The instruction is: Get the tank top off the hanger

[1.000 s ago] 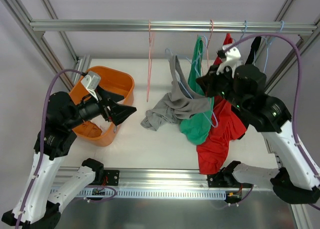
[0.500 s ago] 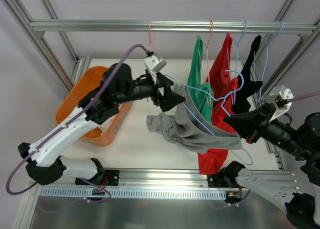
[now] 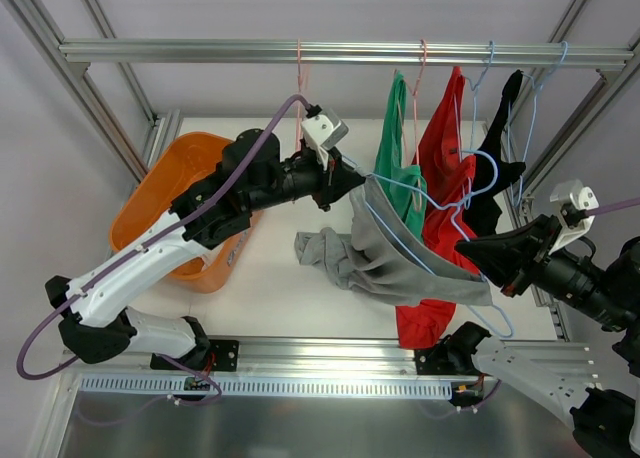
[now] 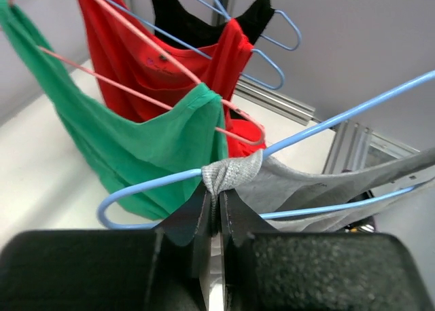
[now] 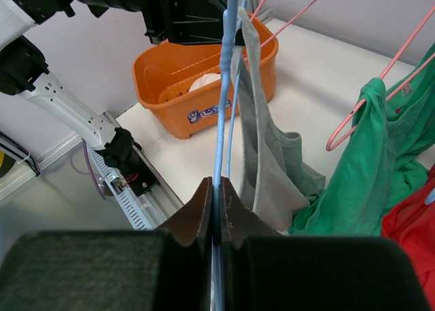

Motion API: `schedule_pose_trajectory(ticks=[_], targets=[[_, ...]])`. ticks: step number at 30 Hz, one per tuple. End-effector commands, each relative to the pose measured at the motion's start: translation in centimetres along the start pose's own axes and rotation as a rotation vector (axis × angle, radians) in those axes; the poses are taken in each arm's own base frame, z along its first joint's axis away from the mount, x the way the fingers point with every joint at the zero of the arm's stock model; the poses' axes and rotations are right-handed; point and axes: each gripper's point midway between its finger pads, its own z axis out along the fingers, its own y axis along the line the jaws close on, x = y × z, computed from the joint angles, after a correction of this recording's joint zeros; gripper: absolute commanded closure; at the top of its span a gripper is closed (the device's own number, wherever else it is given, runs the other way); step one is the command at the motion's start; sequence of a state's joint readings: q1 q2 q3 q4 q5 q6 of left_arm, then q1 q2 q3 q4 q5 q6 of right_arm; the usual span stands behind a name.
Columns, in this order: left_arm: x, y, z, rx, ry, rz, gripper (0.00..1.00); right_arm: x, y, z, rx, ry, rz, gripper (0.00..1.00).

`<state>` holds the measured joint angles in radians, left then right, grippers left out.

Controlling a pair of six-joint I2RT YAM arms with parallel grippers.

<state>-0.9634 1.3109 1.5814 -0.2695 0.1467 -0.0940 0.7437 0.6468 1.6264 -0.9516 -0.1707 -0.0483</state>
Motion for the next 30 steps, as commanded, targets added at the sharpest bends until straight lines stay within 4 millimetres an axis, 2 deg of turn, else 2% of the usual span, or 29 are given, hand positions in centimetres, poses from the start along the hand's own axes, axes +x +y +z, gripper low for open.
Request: schedule_pose_trajectory(ticks=[1,3,4,7,8,10,13,17,18,20,21,22,23,24,25,26,27,28,29,30], targets=[[-2.6,0.5,-2.1,-0.063,-0.098,0.028,1.0,-0.4,-0.4,0.2,0.014,-0.021,-0.033,1.0],[-2.5,1.7,-3.2,-0.138,-0.113,0.008,1.0,0.2,-0.4,0.1,0.001,-0.009,-0.061,1.0],[-2.7,3.4,-3.9,-0.24,-0.132,-0.003,1.0,1.1,-0.1,0.1,-0.024,0.011,-0.072,1.0],[-2.3,5.9,-6.2,-0.398,-0.157,-0.028,1.0,2.0,1.1,-1.3,-0.108,-0.005,-0.13,1.0],[-1.5,6.5,-6.6,-0.43,-0.149,-0.033,1.0,2.5,1.3,-1.6,-0.125,-0.003,-0.141,1.0],[-1.8,6.7,-8.0,-0.458,-0.174,-0.045,1.0,2.3,2.2,-3.3,-0.173,-0.059,-0.18,1.0],[-1.3,5.7,-8.8,-0.403,-0.174,-0.054,1.0,1.7,3.0,-5.3,-0.206,-0.144,-0.222,1.0],[-0.3,2.3,-8.8,-0.209,-0.155,-0.072,1.0,1.5,5.2,-6.9,-0.334,-0.232,-0.291,1.0],[0.2,0.2,-8.7,-0.087,-0.133,-0.071,1.0,1.2,5.6,-6.5,-0.361,-0.26,-0.308,1.0],[0.9,-2.3,-8.7,0.056,-0.102,-0.064,1.0,0.7,5.6,-6.6,-0.36,-0.322,-0.314,1.0],[1.8,-4.5,-8.9,0.184,-0.07,-0.063,1.0,-0.7,5.6,-6.7,-0.344,-0.397,-0.324,1.0],[1.9,-5.8,-9.1,0.257,-0.064,-0.065,1.0,-1.0,4.0,-5.4,-0.261,-0.418,-0.271,1.0],[2.3,-6.9,-9.3,0.324,-0.054,-0.066,1.0,-1.6,3.3,-5.3,-0.221,-0.468,-0.248,1.0],[3.6,-8.7,-10.1,0.441,-0.019,-0.074,1.0,-3.9,3.1,-5.5,-0.196,-0.589,-0.238,1.0],[4.2,-9.8,-10.6,0.505,-0.009,-0.069,1.0,-3.4,1.6,-3.4,-0.145,-0.602,-0.205,1.0],[5.4,-10.6,-11.0,0.56,-0.002,-0.064,1.0,-3.9,1.4,-2.9,-0.145,-0.653,-0.179,1.0],[6.2,-11.3,-11.3,0.604,0.01,-0.06,1.0,-6.7,2.1,-4.0,-0.173,-0.819,-0.18,1.0],[6.9,-12.0,-11.8,0.651,0.018,-0.056,1.0,-7.4,2.1,-3.7,-0.189,-0.881,-0.165,1.0],[8.6,-12.4,-11.9,0.671,0.047,-0.063,1.0,-6.5,1.9,-1.6,-0.218,-0.885,-0.131,1.0],[9.5,-12.7,-12.0,0.684,0.064,-0.068,1.0,-8.9,3.0,-2.8,-0.281,-1.044,-0.153,1.0]])
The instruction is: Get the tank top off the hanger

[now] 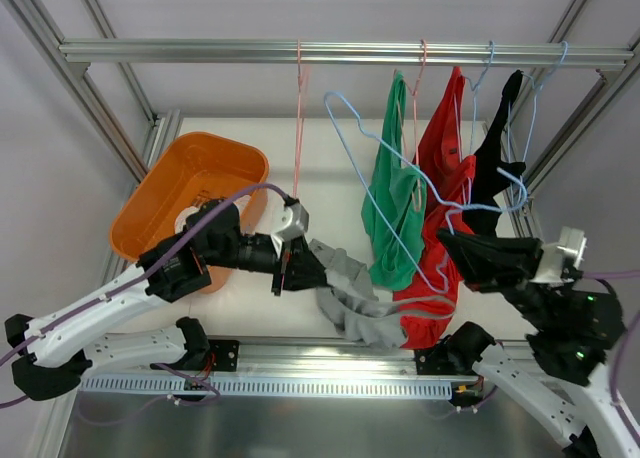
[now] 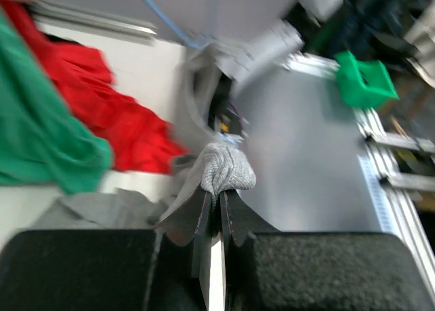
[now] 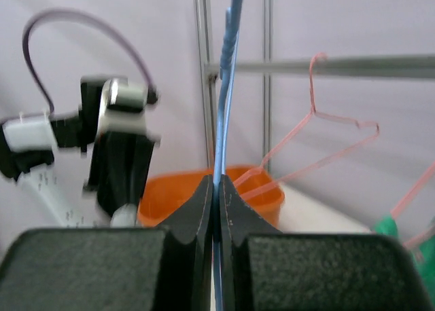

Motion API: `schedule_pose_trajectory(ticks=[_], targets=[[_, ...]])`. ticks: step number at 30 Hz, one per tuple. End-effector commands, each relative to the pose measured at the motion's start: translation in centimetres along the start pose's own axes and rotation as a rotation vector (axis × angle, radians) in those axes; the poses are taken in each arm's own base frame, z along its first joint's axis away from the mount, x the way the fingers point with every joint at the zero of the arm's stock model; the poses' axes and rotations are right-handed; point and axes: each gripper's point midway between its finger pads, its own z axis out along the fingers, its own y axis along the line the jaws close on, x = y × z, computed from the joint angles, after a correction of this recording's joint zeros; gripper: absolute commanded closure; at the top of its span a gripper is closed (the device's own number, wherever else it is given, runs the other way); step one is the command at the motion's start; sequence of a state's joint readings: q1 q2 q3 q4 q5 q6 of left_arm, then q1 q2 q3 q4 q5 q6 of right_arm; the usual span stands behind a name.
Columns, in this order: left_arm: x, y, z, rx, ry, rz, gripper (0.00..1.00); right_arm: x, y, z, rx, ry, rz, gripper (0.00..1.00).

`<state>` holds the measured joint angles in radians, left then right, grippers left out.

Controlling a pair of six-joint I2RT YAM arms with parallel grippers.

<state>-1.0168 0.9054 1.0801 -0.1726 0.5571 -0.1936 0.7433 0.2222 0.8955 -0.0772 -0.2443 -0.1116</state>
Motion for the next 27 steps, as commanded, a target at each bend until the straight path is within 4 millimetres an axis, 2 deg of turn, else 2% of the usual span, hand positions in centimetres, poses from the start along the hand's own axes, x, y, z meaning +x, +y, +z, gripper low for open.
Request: schedule_pose_trajectory(ticks=[1,2,3,4,5,7,8,9,10,11,12,13,14,15,16,17,19,20,21,22,23,25,27], targets=[[1.9,-4.5,-0.4,0.25,0.021,0.022,1.0,-10.6,1.2,1.7,-0.103,-0.582,0.023,1.0],[3.7,-4.6,0.0,0.264,0.059,-0.001,1.0,-12.9,2.2,0.4,-0.168,-0.758,0.011,1.0],[4.6,-4.5,0.2,0.264,0.079,-0.017,1.0,-11.9,1.9,2.2,-0.2,-0.756,0.071,1.0],[5.5,-4.1,0.5,0.243,0.095,-0.035,1.0,-12.4,1.9,2.4,-0.217,-0.797,0.084,1.0],[7.1,-2.2,1.1,0.146,0.114,-0.068,1.0,-12.8,2.0,2.7,-0.231,-0.811,0.088,1.0],[8.7,0.1,1.4,0.016,0.128,-0.118,1.0,-12.4,1.8,4.7,-0.208,-0.694,0.082,1.0],[10.1,2.9,1.3,-0.137,0.128,-0.138,0.99,-11.8,1.4,5.5,-0.17,-0.615,0.087,1.0],[11.2,4.3,0.9,-0.22,0.139,-0.172,0.96,-9.6,-0.4,7.1,-0.056,-0.415,0.127,1.0],[11.8,5.4,0.5,-0.291,0.137,-0.185,0.82,-8.4,-1.6,7.2,0.027,-0.312,0.101,1.0],[13.0,7.5,-0.4,-0.414,0.131,-0.197,0.82,-3.8,-3.1,7.0,0.126,-0.088,0.128,1.0],[13.6,8.1,-0.8,-0.455,0.131,-0.214,0.82,-4.9,-4.0,6.4,0.197,-0.069,0.118,1.0],[14.3,8.4,-1.2,-0.477,0.138,-0.218,0.77,-3.2,-4.7,5.9,0.244,0.017,0.13,1.0],[14.5,8.9,-1.4,-0.503,0.136,-0.217,0.72,-0.9,-5.6,4.9,0.312,0.122,0.14,1.0],[14.5,8.9,-1.6,-0.508,0.134,-0.216,0.7,-0.1,-6.7,4.2,0.386,0.153,0.147,1.0],[14.6,8.9,-1.7,-0.51,0.143,-0.213,0.61,0.8,-7.3,3.7,0.434,0.194,0.166,1.0],[14.5,8.8,-1.8,-0.511,0.144,-0.207,0.48,3.0,-7.9,2.5,0.486,0.297,0.166,1.0],[14.5,9.2,-2.6,-0.554,0.159,-0.207,0.17,4.0,-8.6,1.9,0.539,0.376,0.153,1.0],[14.4,9.4,-3.0,-0.574,0.157,-0.204,0.01,5.7,-8.9,1.7,0.561,0.458,0.154,1.0],[14.3,9.8,-3.6,-0.615,0.157,-0.2,0.01,6.2,-9.0,1.7,0.568,0.488,0.154,1.0],[13.5,9.8,-4.1,-0.635,0.14,-0.196,0.01,5.8,-9.1,1.8,0.576,0.494,0.155,1.0],[14.1,10.0,-5.0,-0.672,0.166,-0.205,0.01,6.8,-9.4,1.9,0.597,0.548,0.155,1.0],[13.4,11.0,-6.8,-0.775,0.147,-0.203,0.01,7.1,-10.2,2.2,0.638,0.573,0.141,1.0],[14.4,11.4,-8.6,-0.863,0.192,-0.225,0.01,7.4,-10.6,3.3,0.648,0.589,0.118,1.0]])
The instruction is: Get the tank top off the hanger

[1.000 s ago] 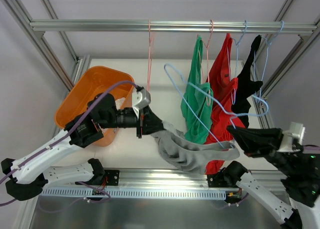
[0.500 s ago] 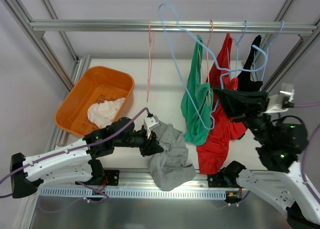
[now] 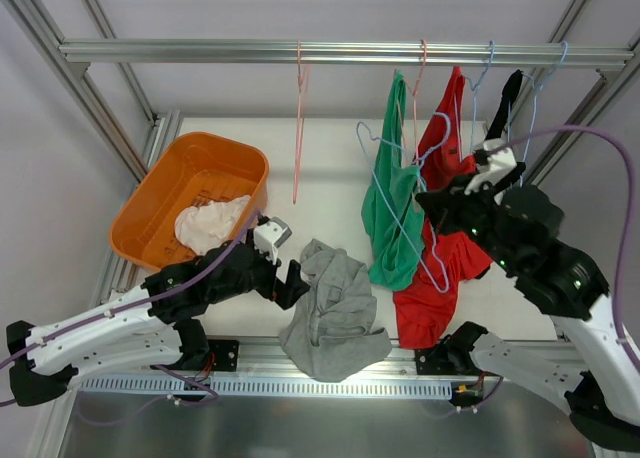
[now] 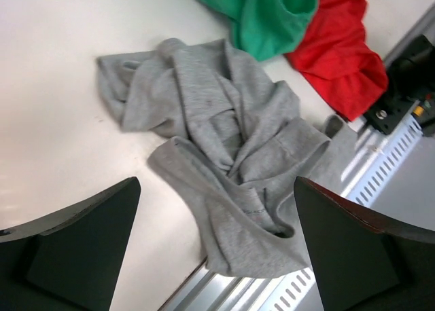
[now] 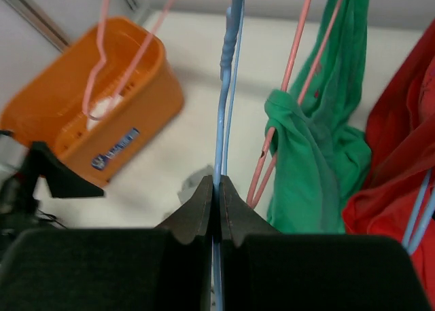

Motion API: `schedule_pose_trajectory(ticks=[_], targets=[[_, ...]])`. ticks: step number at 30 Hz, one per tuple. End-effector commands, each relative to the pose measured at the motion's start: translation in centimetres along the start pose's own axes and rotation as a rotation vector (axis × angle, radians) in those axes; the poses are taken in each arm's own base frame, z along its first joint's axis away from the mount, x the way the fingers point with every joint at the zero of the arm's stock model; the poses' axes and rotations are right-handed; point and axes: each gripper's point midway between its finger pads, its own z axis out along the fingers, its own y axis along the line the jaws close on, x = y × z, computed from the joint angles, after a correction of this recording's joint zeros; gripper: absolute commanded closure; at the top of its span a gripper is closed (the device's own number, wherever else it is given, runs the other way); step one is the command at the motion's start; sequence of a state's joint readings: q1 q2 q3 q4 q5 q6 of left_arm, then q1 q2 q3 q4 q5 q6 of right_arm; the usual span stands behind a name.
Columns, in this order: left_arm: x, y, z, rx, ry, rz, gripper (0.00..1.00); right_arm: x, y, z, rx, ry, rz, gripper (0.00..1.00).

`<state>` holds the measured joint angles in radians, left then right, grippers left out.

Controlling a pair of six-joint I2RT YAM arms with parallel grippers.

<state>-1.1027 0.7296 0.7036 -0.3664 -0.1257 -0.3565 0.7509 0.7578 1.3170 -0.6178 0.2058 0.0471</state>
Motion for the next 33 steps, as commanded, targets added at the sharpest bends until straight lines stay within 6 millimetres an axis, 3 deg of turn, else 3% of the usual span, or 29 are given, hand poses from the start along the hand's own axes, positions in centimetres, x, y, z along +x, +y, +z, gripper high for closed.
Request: schedule_pose_trajectory(ticks=[1,4,5,6,9,11,12,13,15,18,19,20,22,26,33], targets=[[-1.3,3.4,-2.5,-0.21,-0.025,-0.036,0.01,-0.6,-0.9,0.6,0.093,0.028,-0.044,1.0],[-0.8,3.8,-3.3,-0.232,0.005,-0.041,0.01,-2.1,0.1,2.8,0.134,0.02,-0.127,1.0],[-0.8,3.7,-3.3,-0.229,0.009,-0.045,0.02,-3.7,0.6,2.9,0.138,-0.008,-0.136,1.0],[-0.7,3.7,-3.5,-0.226,0.013,-0.047,0.01,-3.5,1.0,4.7,0.17,0.016,-0.183,1.0],[-0.5,3.5,-3.8,-0.216,0.023,-0.056,0.01,-5.2,2.0,7.3,0.204,0.008,-0.232,1.0],[-0.2,3.5,-3.9,-0.212,0.025,-0.062,0.01,-6.1,2.3,8.5,0.234,0.001,-0.254,1.0],[0.0,3.6,-4.0,-0.213,0.027,-0.065,0.01,-7.5,2.8,8.7,0.23,-0.025,-0.25,1.0],[0.2,3.7,-4.1,-0.213,0.029,-0.069,0.01,-7.1,3.0,10.1,0.244,-0.004,-0.278,1.0],[0.4,3.6,-4.2,-0.204,0.027,-0.083,0.01,-8.6,3.5,10.8,0.253,-0.033,-0.28,1.0],[0.4,3.5,-4.4,-0.199,0.014,-0.104,0.01,-8.6,3.9,13.2,0.285,-0.02,-0.326,1.0],[0.6,3.6,-4.3,-0.202,0.019,-0.11,0.01,-9.8,4.4,13.4,0.281,-0.047,-0.32,1.0],[0.6,3.6,-4.3,-0.204,0.019,-0.111,0.01,-9.2,4.6,14.8,0.292,-0.025,-0.345,1.0],[0.8,3.6,-4.2,-0.205,0.025,-0.115,0.01,-10.0,4.9,15.7,0.305,-0.044,-0.343,1.0],[0.8,3.3,-4.2,-0.189,0.03,-0.115,0.01,-7.9,4.4,19.0,0.312,0.006,-0.316,1.0],[1.1,3.2,-4.2,-0.177,0.033,-0.123,0.01,-4.2,4.4,20.6,0.29,0.065,-0.261,1.0]])
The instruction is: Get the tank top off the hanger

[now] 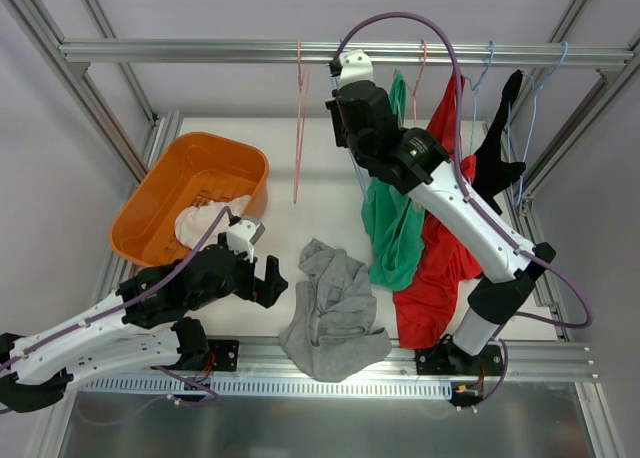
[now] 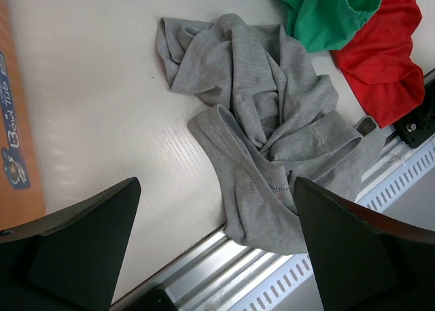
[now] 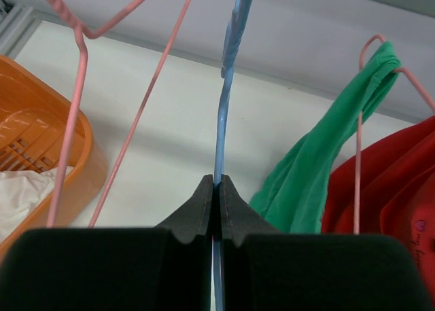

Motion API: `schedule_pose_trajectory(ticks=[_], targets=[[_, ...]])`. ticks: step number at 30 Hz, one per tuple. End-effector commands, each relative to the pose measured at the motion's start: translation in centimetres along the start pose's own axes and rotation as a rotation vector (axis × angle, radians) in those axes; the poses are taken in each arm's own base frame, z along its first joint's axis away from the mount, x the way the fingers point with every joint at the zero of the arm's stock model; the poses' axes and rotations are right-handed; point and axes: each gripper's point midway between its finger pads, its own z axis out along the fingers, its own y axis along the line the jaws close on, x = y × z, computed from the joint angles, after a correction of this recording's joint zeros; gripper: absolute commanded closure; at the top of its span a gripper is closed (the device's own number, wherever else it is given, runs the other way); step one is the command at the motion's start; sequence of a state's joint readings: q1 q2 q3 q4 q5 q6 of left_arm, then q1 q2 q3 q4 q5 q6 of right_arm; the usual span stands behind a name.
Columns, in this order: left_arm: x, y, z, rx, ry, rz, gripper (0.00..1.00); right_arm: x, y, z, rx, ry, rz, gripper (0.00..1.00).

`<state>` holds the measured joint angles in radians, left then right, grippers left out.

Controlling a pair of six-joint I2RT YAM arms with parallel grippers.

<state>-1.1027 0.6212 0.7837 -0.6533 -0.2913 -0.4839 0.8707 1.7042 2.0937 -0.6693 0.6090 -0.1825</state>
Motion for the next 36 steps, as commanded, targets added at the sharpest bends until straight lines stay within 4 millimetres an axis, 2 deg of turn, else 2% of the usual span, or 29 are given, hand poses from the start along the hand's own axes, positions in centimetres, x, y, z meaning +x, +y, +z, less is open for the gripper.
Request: schedule_pose_trajectory(ticks=[1,5,6,7,9,11,12,14,15,16,17,18,19,20,22,23,24,25,26,27,29,30,34,36], targets=[[0.6,-0.2,0.0,0.011,0.02,-0.015,0.01,-1.1,0.6,-0.6,-0.038,-0.052,0.095,1.0],[0.7,-0.3,0.3,0.009,0.032,-0.011,0.01,-1.3,0.7,-0.5,-0.042,-0.059,0.109,1.0],[0.7,-0.4,0.4,0.013,0.034,-0.011,0.01,-1.4,0.7,-0.7,-0.047,-0.063,0.109,0.97],[0.7,-0.5,0.5,0.017,0.037,-0.011,0.01,-1.6,0.8,-0.9,-0.063,-0.065,0.115,0.87],[0.9,-0.9,0.7,0.034,0.048,-0.006,0.01,-1.5,0.8,-1.2,-0.076,-0.064,0.116,0.56],[0.7,-1.5,1.1,0.053,0.045,-0.009,0.01,-2.0,0.4,-2.4,-0.096,-0.08,0.131,0.48],[0.7,-1.7,1.3,0.052,0.053,-0.019,0.01,-1.5,0.2,-2.7,-0.098,-0.073,0.124,0.38],[0.6,-2.3,2.1,0.062,0.066,-0.02,0.01,-2.0,-1.0,-4.7,-0.114,-0.099,0.136,0.25],[0.6,-2.9,2.4,0.081,0.07,-0.025,0.01,-1.9,-1.4,-5.5,-0.118,-0.104,0.138,0.1],[0.3,-3.5,2.8,0.105,0.055,-0.027,0.01,-1.7,-2.4,-7.0,-0.127,-0.116,0.147,0.03],[0.6,-4.0,3.5,0.115,0.071,-0.021,0.01,-1.4,-2.9,-7.9,-0.135,-0.12,0.149,0.0],[0.7,-4.4,3.9,0.132,0.073,-0.014,0.01,-1.1,-3.3,-8.7,-0.147,-0.126,0.153,0.0],[0.9,-4.9,4.3,0.146,0.072,-0.006,0.01,0.4,-3.0,-9.1,-0.18,-0.1,0.139,0.0],[1.3,-5.3,5.4,0.151,0.075,0.002,0.01,-0.1,-4.2,-11.5,-0.21,-0.143,0.158,0.01],[2.0,-5.9,6.4,0.167,0.086,0.028,0.01,0.7,-4.0,-13.8,-0.305,-0.158,0.151,0.01],[2.7,-6.4,7.5,0.175,0.099,0.041,0.01,2.3,-3.8,-14.3,-0.338,-0.139,0.137,0.0],[3.1,-6.7,8.1,0.184,0.108,0.059,0.01,2.1,-4.8,-16.8,-0.378,-0.187,0.152,0.0],[3.5,-6.9,8.6,0.188,0.115,0.07,0.01,2.5,-4.2,-18.1,-0.455,-0.196,0.149,0.01],[4.7,-7.0,9.6,0.176,0.152,0.09,0.02,3.7,-3.8,-18.6,-0.495,-0.183,0.142,0.01],[4.9,-7.4,10.2,0.181,0.155,0.102,0.01,3.6,-4.4,-20.8,-0.537,-0.226,0.156,0.01],[5.9,-7.7,11.5,0.168,0.194,0.133,0.01,4.7,-3.7,-22.9,-0.644,-0.227,0.138,0.01],[6.1,-8.6,12.0,0.19,0.189,0.155,0.01,5.3,-3.9,-24.3,-0.684,-0.242,0.131,0.0],[8.2,-10.4,13.6,0.236,0.243,0.244,0.01,7.4,-4.7,-26.2,-0.719,-0.237,0.114,0.01],[9.7,-11.1,14.6,0.236,0.296,0.282,0.01,8.5,-5.0,-26.1,-0.71,-0.216,0.106,0.01]])
